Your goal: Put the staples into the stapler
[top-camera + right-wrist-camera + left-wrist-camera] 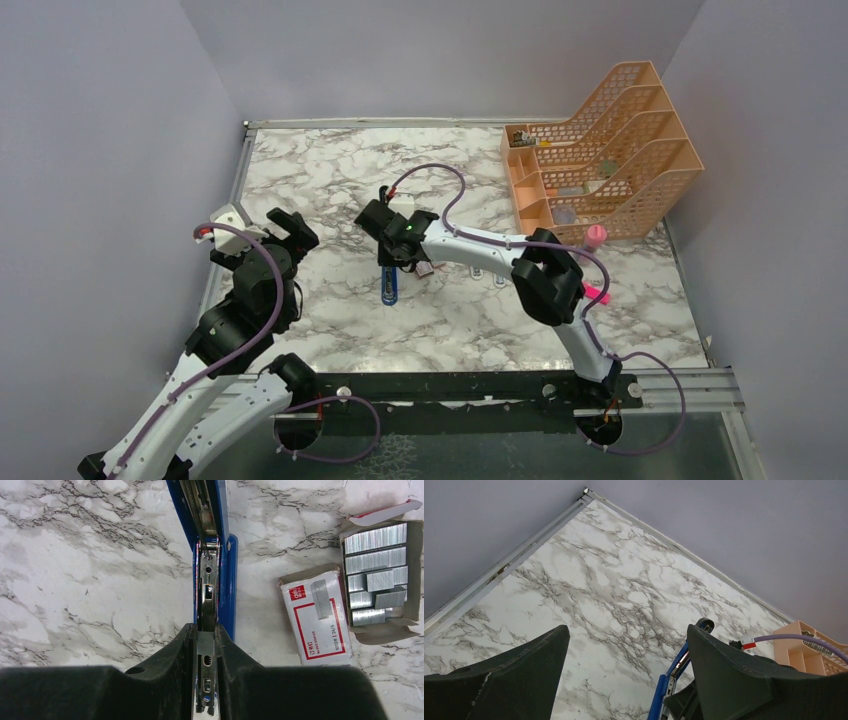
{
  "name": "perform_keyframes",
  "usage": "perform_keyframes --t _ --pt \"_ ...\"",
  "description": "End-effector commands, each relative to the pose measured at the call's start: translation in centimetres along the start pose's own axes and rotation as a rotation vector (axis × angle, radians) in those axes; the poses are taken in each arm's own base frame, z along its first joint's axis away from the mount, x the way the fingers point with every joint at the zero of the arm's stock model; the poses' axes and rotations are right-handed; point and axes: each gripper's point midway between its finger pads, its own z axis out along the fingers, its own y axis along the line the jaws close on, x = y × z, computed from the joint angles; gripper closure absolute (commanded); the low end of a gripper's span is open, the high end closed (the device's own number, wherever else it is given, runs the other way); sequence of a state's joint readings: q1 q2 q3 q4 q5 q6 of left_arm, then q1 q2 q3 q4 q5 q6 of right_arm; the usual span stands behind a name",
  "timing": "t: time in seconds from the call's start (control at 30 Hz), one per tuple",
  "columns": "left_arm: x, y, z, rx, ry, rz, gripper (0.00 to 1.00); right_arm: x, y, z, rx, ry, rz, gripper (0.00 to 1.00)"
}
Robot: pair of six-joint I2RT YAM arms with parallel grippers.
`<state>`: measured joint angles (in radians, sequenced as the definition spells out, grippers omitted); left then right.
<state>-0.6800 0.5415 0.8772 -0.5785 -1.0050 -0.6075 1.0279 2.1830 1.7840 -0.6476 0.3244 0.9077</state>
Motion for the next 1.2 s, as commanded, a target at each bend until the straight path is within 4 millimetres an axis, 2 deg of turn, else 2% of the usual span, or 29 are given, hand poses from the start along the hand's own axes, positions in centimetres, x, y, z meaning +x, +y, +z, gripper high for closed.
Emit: perform_keyframes --t 0.0,0.6,0.73,0.83,0.93,1.07,1.17 --pt "-0.2 0.9 0.0 -0.034 -0.019 0.001 0.13 -0.1 0.4 0.6 0.018 -0.019 -0.008 0.79" --pt "0.2 0.8 0.1 -0.030 -0.010 -0.002 0.13 0.7 0.2 -0.4 0.022 0.002 -0.040 0.78" --pt "0.3 0.7 0.1 -0.028 -0.007 0.000 0.13 0.7 0.3 -0.8 0.011 0.004 -0.033 0.74" --pt "0.3 0.7 0.1 -0.029 -0.007 0.001 0.13 0.2 0.8 -1.3 -0.008 -0.002 -0.025 0.64" --pt "0.2 0.6 0.1 -0.024 -0.006 -0.001 0.13 -0.5 1.4 -2.6 -0.038 -0.017 -0.013 0.59" --pt "0.2 0.4 0.1 -0.017 -0.001 -0.003 0.13 -2.0 1.6 -4.5 -0.073 -0.062 -0.002 0.58" --pt "0.4 0.1 0.1 -0.007 0.009 -0.002 0.13 -3.3 1.0 -6.2 -0.084 -0.110 -0.007 0.59"
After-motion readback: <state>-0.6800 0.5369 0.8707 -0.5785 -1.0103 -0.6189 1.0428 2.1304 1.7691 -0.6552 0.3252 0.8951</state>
